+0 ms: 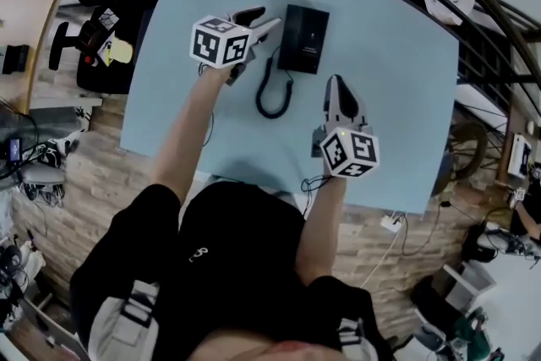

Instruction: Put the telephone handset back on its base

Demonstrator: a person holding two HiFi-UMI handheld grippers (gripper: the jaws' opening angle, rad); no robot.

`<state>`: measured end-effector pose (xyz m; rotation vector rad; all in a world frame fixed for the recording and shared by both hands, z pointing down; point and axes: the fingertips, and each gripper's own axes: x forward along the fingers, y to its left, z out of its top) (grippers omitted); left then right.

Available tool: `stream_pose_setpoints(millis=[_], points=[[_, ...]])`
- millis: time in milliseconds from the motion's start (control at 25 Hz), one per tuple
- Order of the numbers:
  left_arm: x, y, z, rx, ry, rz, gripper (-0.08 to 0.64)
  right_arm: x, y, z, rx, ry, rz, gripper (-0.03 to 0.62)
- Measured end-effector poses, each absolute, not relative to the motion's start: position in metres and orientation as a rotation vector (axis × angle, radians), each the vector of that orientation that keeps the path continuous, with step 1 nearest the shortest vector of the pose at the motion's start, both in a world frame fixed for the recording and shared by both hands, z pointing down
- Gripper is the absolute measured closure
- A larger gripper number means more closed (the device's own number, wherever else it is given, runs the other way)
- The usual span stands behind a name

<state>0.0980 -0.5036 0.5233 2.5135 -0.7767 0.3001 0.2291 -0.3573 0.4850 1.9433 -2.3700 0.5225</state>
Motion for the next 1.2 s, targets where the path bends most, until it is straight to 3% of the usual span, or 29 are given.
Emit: stream_pose_setpoints(millis=[200,440,840,1200], points=[[0.065,-0.472,0.435,2.581,-0.969,0.062,0.486,0.212,-0.368,0.45,1.923,-2.427,0.397,0.598],[0.042,-0.42,0.398,2.615,-1.154,-0.041,0.552,0.213,-0.366,0.419,1.989,-2.395,0.296,0.598],[0.033,-0.382,0.391,2.671,-1.446,-0.094,0.56,0.189,-0.361,0.383,2.086,-2.344,0.057,0.598],[0.034,-0.378,0.386,2.676,-1.513,-0.068,0.56,0.185,-0.353,0.39,2.003,-2.331,0.077,0.598]])
